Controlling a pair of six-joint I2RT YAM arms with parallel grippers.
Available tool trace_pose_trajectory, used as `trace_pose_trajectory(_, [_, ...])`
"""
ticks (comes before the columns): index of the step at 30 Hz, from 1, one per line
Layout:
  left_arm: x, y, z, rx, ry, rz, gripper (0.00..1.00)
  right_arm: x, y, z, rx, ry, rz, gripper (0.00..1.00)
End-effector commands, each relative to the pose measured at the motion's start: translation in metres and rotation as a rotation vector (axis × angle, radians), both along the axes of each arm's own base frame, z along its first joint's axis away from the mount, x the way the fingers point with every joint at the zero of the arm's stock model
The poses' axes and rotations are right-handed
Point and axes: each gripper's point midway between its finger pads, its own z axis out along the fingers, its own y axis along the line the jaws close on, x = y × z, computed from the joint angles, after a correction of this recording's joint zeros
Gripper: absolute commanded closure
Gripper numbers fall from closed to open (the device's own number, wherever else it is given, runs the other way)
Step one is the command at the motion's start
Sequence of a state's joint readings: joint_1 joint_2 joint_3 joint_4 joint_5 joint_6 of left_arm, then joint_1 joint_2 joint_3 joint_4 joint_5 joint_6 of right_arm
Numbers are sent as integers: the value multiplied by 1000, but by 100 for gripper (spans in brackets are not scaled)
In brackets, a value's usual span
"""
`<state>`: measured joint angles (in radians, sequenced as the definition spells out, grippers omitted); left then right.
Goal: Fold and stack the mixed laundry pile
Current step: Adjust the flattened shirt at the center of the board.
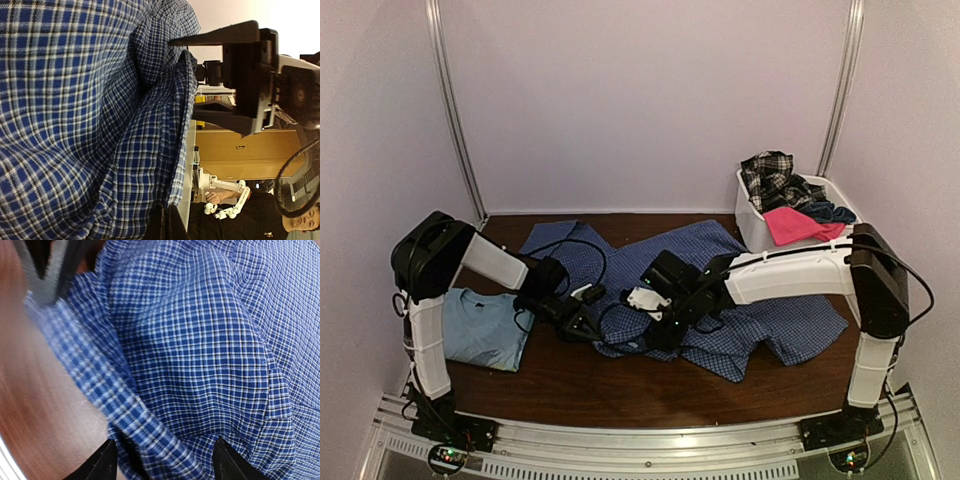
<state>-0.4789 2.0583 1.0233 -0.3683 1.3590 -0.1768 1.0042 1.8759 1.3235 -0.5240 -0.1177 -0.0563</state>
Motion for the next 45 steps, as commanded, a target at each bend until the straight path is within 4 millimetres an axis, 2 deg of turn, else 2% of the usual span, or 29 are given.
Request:
trace_pose_trajectory(1, [4,-2,14,-53,29,4,100,18,-14,-12,-120,-138,-19,37])
trace_pose_trajectory(3, [9,1,20,-69,31,24,100,16,-27,-21,-174,-162,-21,43])
trace_pose_trajectory(7, [26,12,22,-58,50,99,100,8,-43,-27,-199,-175,-17,68])
trace_pose_trajectory(10, [42,24,6,7,125,174,100,-4,-43,-27,-194,-165,27,81])
trace_pose_trajectory(12, [49,30,2,44,123,197,100,-14,-36,-25,-156,-137,63,87])
trace_pose_trajectory(13, [51,32,3,67,96,194,100,-17,-32,-23,-137,-127,69,88])
trace_pose_trajectory(15, [54,36,5,127,-19,176,94,-20,-21,-17,-95,-114,77,89])
trace_pose_trajectory(16, [56,37,13,135,-70,177,89,-19,-14,-12,-68,-106,68,89])
trace_pose_trajectory(18, [61,43,20,198,-186,197,69,-21,-4,-7,-29,-76,66,89])
trace_pose_trajectory(21, [66,52,32,264,-317,233,48,-21,8,3,31,-37,34,88])
trace_pose_trajectory(23, [66,60,33,313,-367,266,40,-22,14,10,73,-12,13,89])
trace_pose_trajectory(26, [60,73,27,412,-409,312,40,-22,21,19,147,54,-39,92])
trace_pose_trajectory(30, [46,78,44,436,-590,403,36,-21,25,22,209,139,-81,99])
trace_pose_trajectory(35, [49,96,65,477,-774,571,33,-18,27,31,313,233,-133,100])
trace_pose_trajectory(40, [56,91,83,510,-936,657,34,-24,30,33,359,311,-133,100])
trace_pose_trajectory(45, [58,79,80,547,-1019,603,38,-24,30,33,386,360,-151,100])
